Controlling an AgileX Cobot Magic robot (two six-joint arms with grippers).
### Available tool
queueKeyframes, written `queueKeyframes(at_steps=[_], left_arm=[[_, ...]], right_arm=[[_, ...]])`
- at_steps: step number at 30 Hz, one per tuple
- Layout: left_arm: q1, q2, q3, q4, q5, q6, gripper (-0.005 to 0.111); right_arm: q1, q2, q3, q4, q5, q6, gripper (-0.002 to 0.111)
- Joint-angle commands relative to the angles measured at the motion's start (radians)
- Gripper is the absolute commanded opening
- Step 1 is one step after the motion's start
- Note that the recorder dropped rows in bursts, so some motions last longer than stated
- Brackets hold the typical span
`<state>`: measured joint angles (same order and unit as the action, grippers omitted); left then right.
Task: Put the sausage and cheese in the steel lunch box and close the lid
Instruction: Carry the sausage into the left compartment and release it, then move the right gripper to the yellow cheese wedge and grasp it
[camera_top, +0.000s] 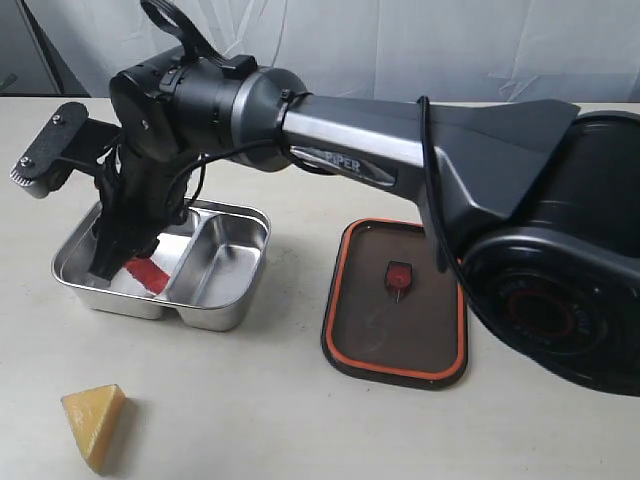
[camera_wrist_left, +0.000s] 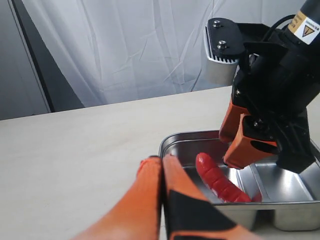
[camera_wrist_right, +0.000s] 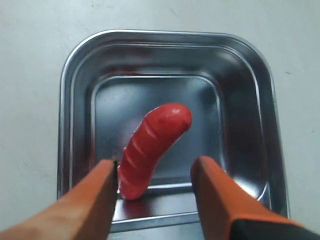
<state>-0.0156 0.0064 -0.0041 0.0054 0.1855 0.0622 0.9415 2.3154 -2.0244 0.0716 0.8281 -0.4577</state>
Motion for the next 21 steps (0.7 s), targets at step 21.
queueKeyframes(at_steps=[21], left_arm=[[-0.006, -0.006, 0.004, 0.001, -0.005, -0.001, 0.000]], right_arm=[[0.234, -0.056, -0.028, 0.057, 0.357, 0.562, 0.048]])
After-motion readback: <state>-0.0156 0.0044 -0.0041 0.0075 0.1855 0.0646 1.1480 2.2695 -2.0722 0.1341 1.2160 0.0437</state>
